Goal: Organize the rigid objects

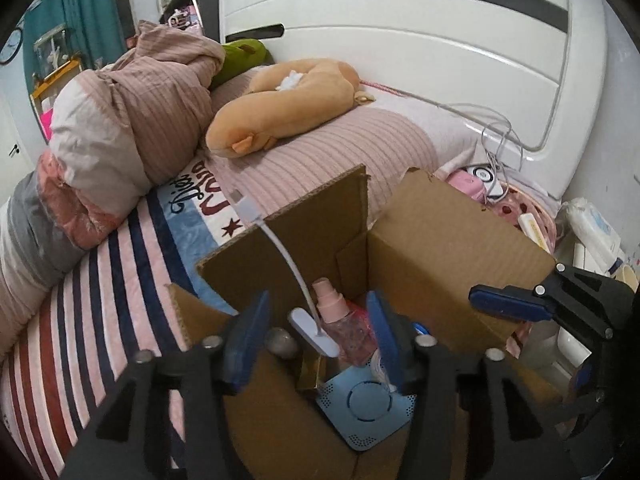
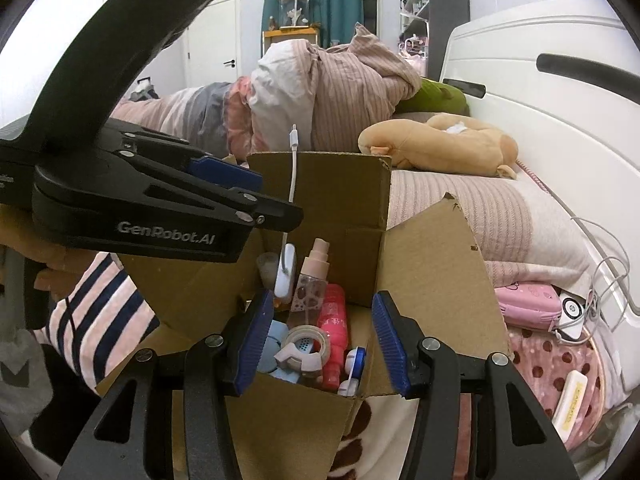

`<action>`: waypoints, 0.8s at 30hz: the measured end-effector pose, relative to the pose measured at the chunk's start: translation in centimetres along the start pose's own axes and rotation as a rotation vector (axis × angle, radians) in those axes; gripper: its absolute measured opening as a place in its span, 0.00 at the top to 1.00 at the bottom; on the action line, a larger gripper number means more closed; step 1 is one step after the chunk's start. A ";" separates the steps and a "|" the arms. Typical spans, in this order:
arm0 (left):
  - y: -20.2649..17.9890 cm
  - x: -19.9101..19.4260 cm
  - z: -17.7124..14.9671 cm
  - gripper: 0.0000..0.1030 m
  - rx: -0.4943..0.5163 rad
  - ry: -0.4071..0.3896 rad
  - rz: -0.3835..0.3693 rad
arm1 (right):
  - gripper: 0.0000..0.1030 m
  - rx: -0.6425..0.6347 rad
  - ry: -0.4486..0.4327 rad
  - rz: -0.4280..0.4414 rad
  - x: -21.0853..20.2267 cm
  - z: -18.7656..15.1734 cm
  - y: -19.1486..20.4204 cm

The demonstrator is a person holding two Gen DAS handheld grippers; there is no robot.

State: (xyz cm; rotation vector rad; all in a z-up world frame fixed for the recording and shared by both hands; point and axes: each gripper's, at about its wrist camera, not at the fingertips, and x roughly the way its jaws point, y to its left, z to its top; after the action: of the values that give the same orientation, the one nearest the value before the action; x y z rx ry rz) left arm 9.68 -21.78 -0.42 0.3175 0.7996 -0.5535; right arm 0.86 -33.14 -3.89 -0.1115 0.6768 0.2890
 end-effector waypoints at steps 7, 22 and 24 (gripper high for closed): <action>1.5 -4.9 -1.2 0.18 -0.102 -0.133 0.051 | 0.41 -0.014 -0.045 0.027 -0.8 1.6 0.5; 5.8 -13.9 -8.2 0.01 -0.375 -0.338 0.296 | 0.00 -0.028 -0.308 0.151 -5.1 4.0 1.5; 6.2 -14.1 -9.0 0.01 -0.388 -0.331 0.310 | 0.00 -0.026 -0.306 0.177 -4.9 4.0 1.7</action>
State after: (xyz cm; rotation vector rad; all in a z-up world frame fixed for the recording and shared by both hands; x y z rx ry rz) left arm -0.04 -7.67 4.58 -0.0125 0.5074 -0.1447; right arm -0.92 -31.84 2.30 -0.0310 0.3791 0.4740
